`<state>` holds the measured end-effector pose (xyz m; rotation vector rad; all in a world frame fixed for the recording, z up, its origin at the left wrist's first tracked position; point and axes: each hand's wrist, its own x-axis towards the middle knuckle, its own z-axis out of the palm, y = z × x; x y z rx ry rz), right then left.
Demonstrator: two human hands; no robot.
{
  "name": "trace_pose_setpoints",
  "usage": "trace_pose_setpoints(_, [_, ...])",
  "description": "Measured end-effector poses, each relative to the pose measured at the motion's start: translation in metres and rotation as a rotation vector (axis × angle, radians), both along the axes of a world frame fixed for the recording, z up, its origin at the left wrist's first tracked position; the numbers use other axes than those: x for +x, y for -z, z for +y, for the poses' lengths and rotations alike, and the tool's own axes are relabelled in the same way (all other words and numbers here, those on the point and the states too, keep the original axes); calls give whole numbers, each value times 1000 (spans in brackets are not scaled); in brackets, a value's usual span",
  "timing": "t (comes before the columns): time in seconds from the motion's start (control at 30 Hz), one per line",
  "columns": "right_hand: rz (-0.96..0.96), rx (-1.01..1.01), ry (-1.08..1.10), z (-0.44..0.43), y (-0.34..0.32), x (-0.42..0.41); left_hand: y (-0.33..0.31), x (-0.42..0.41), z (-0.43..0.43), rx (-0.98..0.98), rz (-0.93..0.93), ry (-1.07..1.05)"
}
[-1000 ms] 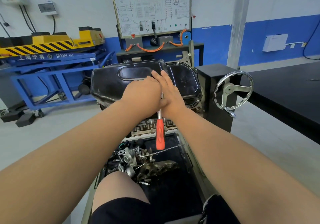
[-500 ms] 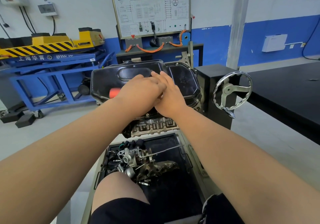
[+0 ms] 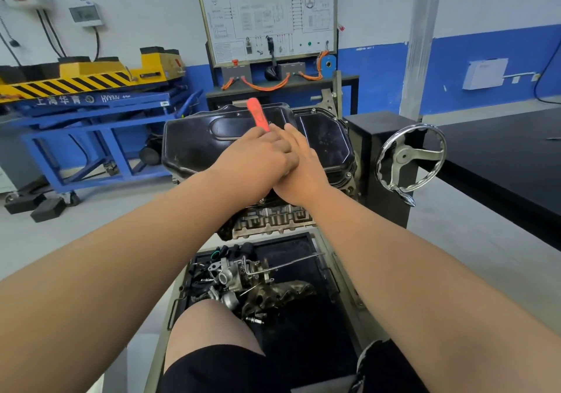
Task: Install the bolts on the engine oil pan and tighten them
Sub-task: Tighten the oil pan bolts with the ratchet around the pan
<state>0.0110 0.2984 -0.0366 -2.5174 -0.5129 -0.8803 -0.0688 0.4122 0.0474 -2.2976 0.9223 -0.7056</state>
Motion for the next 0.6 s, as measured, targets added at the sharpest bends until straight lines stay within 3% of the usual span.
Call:
trace_pose_setpoints(0.13, [-1,119,-66,2,0,-1,-5,-1,-7,-130,6,-170])
trace_pose_setpoints(0.27, [-36,30,-5,6,3,2,1,-4,-19,-292,73,-331])
trace_pose_setpoints(0.37, [-32,84,-31,3,4,1,3,-3,-16,-231,26,-246])
trace_pose_setpoints(0.6, [11,1,-14,-1,0,-1,0,-6,-10,-28,-10,-118])
